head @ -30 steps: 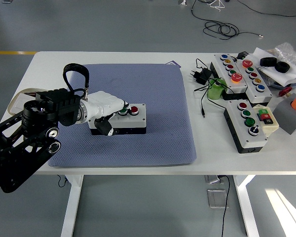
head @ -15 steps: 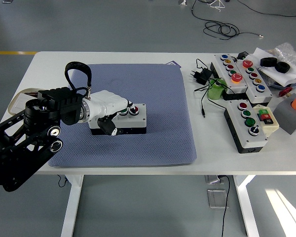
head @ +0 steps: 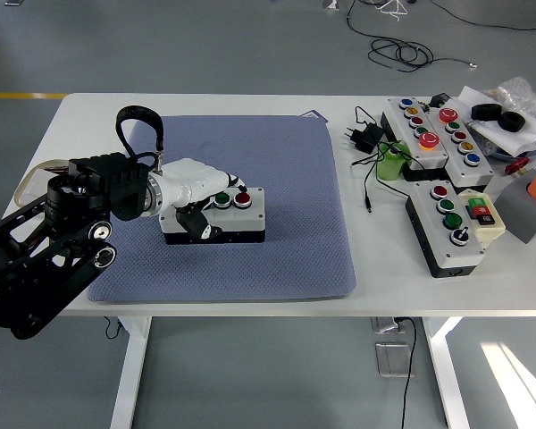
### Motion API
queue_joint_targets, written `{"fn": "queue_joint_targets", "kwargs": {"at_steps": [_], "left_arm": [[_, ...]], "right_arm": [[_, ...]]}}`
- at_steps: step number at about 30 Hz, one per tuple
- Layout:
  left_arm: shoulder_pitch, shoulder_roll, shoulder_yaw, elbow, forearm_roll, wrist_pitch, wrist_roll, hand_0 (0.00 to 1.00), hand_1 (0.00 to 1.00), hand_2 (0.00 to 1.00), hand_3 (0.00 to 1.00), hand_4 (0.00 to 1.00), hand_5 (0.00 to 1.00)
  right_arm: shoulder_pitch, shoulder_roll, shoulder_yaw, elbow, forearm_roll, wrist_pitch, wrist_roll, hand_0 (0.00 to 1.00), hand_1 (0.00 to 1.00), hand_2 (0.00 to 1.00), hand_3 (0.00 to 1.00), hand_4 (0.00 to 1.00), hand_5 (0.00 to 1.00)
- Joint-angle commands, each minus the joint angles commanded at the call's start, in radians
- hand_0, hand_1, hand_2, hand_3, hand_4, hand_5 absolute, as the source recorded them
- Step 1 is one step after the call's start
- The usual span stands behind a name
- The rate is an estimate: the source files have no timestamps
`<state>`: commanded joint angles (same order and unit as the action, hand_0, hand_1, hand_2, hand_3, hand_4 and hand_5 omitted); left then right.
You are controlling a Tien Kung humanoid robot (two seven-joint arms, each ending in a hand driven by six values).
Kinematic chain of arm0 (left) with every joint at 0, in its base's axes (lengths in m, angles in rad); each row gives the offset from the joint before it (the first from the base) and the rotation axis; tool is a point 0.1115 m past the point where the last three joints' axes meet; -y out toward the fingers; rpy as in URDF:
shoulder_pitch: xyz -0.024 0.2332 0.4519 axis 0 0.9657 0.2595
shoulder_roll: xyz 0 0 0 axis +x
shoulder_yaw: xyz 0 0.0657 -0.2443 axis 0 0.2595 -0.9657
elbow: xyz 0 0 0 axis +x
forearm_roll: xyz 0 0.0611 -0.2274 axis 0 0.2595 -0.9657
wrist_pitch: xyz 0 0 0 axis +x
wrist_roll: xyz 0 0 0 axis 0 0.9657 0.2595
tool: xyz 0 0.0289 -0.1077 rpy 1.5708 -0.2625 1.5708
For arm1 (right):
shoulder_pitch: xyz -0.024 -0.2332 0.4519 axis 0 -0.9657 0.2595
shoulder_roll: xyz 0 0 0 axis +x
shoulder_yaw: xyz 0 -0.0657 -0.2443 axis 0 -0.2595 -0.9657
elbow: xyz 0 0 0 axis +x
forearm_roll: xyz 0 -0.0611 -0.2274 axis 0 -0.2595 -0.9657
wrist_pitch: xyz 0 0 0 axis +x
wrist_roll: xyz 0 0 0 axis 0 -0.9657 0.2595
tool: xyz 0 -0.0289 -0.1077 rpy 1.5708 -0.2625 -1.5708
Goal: Pick up the button,place it on the desk,press the button,press the button
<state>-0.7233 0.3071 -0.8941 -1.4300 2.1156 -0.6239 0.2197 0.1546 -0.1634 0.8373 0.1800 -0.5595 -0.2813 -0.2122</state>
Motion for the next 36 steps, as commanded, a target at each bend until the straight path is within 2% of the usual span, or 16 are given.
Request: {"fn": "queue_joint_targets", "kwargs": {"at_steps": [12, 27, 36], "left_arm": [[-0.005, -0.008, 0.006, 0.026, -0.003, 0.003, -0.001, 0.015, 0.112, 0.115, 0.921, 0.702, 0.183], [-0.009, -0.006, 0.042, 0.062, -0.005, -0.022, 0.003, 0.014, 0.112, 0.115, 0.912, 0.702, 0.188], [-0.007, -0.007, 0.046, 0.066, -0.004, -0.022, 0.003, 0.014, 0.111, 0.116, 0.911, 0.698, 0.188]], "right_arm": [[0.004, 0.000, 0.002, 0.000, -0.002, -0.001, 0.000, 0.787, 0.797, 0.817, 0.751, 0.412, 0.479], [0.005, 0.000, 0.003, 0.000, -0.004, 0.000, 0.000, 0.787, 0.797, 0.817, 0.751, 0.412, 0.479], [0.001, 0.000, 0.001, 0.000, -0.001, 0.000, 0.000, 0.787, 0.797, 0.817, 0.751, 0.412, 0.479]]}}
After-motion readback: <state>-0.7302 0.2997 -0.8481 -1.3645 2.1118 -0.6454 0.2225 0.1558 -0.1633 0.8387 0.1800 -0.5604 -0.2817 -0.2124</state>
